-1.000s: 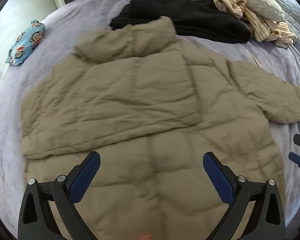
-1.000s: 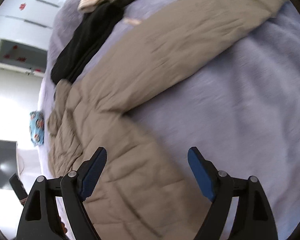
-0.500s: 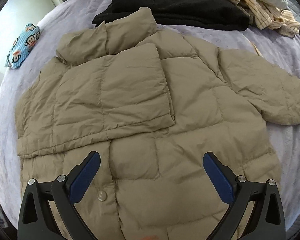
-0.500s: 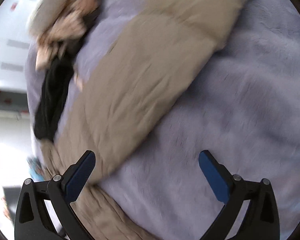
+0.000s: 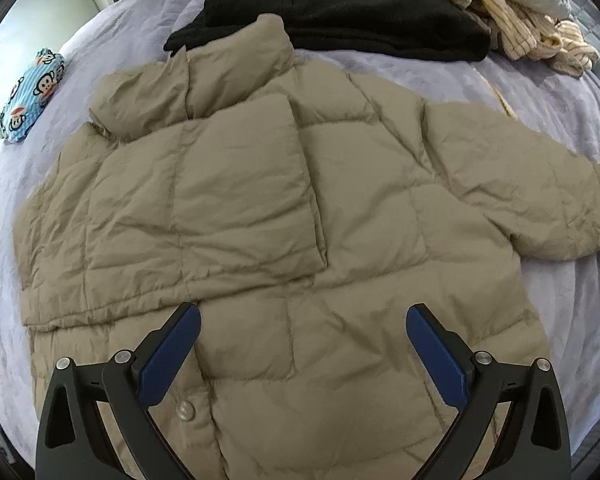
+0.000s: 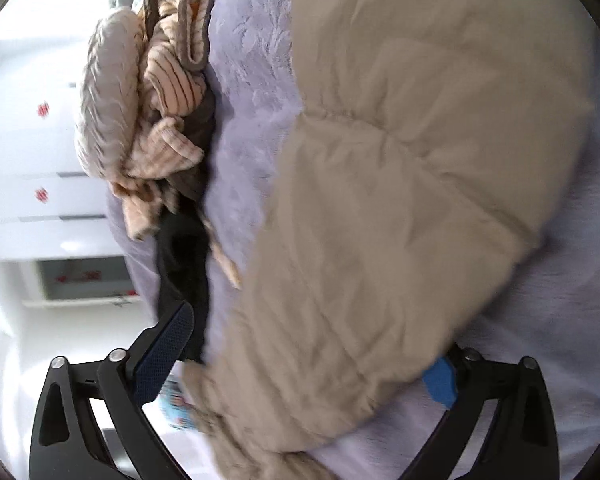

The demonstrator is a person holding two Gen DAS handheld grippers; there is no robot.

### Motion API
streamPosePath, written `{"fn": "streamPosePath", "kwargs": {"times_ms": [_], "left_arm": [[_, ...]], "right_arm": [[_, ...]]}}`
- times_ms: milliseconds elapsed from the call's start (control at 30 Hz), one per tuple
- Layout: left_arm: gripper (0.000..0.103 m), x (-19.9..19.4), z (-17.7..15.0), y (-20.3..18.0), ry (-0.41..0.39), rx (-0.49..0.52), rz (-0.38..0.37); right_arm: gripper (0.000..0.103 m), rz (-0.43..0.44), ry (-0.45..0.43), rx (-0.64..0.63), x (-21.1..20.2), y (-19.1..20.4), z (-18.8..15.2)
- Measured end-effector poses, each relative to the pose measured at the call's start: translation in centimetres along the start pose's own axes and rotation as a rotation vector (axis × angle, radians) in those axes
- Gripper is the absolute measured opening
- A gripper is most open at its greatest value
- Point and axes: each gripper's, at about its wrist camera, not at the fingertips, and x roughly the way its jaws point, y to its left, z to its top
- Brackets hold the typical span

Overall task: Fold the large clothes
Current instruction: 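Grasp the jacket's other side edge and sleeve with the right tool, then fold the held side over the jacket body with the right tool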

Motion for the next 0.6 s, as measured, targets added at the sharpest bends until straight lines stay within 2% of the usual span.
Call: {"fn": "streamPosePath", "kwargs": {"times_ms": [33,67,133,200,233,333,500,600], "left_arm": [[0.103,-0.2,0.3,0.1,-0.007,-0.004,-0.002],[0.103,-0.3,0.5,0.3,-0.012,-0.006,-0.003],[0.103,-0.6,0.9,0.8,-0.025,-0.014,-0.004],[0.103,-0.8,1.1,1.3,-0.033,-0.024,-0.004],[0.103,-1.0,1.3,1.8,-0.04,-0.032,-0.006],[0.103,-1.3,1.6,3.1,-0.053,-0.051,-0.008],[0.103,-1.9,1.9,5.9,-0.081,-0.087,0.014],[0.103,-2.2,2.2,8.5,-0.1,-0.123,0.035]], "right_arm": [[0.073,0.016,0.005,0.016,0.4,0.1,0.1],[0.064,0.022,0.014,0.029,0.4,0.2,0.1],[0.029,0.038,0.033,0.046,0.8,0.3,0.1],[0.015,0.057,0.038,0.041,0.7,0.7,-0.2],[0.01,0.053,0.032,0.026,0.6,1.2,-0.4],[0.009,0.059,0.026,-0.046,0.3,3.4,-1.1],[0.009,0.075,0.056,-0.296,1.3,10.8,-4.1],[0.009,0.094,0.094,-0.469,3.2,16.0,-7.8]]}}
